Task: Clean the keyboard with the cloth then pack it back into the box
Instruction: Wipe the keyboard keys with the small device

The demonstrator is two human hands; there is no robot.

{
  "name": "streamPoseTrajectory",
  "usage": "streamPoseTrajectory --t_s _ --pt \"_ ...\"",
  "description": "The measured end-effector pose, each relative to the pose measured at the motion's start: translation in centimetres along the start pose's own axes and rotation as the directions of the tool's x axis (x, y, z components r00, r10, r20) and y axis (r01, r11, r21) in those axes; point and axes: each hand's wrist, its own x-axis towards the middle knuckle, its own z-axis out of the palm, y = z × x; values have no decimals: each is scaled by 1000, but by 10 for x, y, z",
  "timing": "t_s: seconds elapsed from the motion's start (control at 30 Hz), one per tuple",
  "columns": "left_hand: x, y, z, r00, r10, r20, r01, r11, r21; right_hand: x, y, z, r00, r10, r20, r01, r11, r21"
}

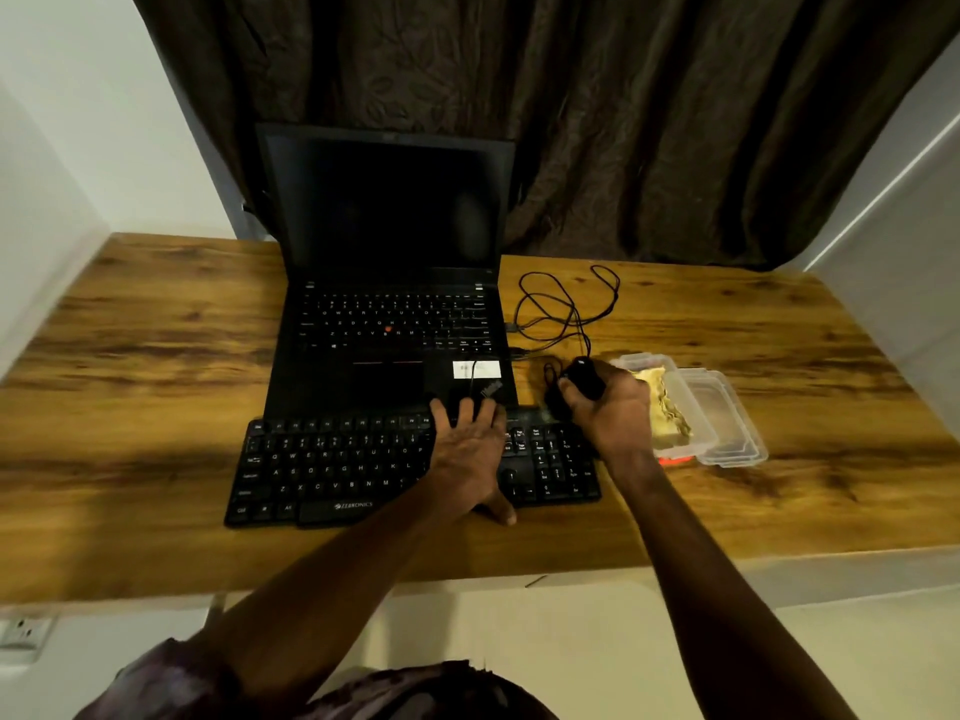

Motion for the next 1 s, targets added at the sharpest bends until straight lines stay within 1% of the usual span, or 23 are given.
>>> streamPoseTrajectory --t_s 0.1,0.17,0.2,0.3,0.4,0.47,0.57,0.63,0.73,0.87,0.93,1.0 --pt "-1 -1 2 1000 5 -20 -5 1000 -3 4 15 -14 998 23 -56 -29 995 -96" --pt "-1 -1 2 1000 0 -12 0 1000 -6 3 12 -11 999 13 -48 -18 994 -107" --pt "0 -1 3 1000 -4 -5 4 1000 -6 2 9 -7 1000 1 -23 -3 996 -93" --pt "0 1 1 1000 -17 14 17 1000 13 -4 -5 9 998 -40 48 37 998 44" --pt "0 1 0 1000 -23 15 23 999 26 -6 -9 14 997 -62 39 58 993 106" --pt "-1 0 1 1000 -13 2 13 1000 27 -3 0 8 999 -28 27 25 994 110" --pt "-1 -2 4 999 -3 -32 4 1000 18 0 16 -7 998 47 -40 -47 999 15" --pt "-3 -4 5 999 -16 -35 16 1000 16 1 19 -11 997 18 -71 -23 997 -72" --pt "-8 -12 7 998 -34 -48 35 999 20 -1 10 -7 999 0 -33 -4 990 -139" --pt "-18 -33 13 998 -9 -67 11 1000 15 -8 -2 13 997 -77 2 77 996 -36" --pt "-24 -48 17 998 -15 -60 15 1000 -5 -13 -6 19 997 -70 38 70 998 1" --pt "-30 -64 19 998 -26 -52 24 999 -41 -14 -7 19 997 -76 33 76 997 14"
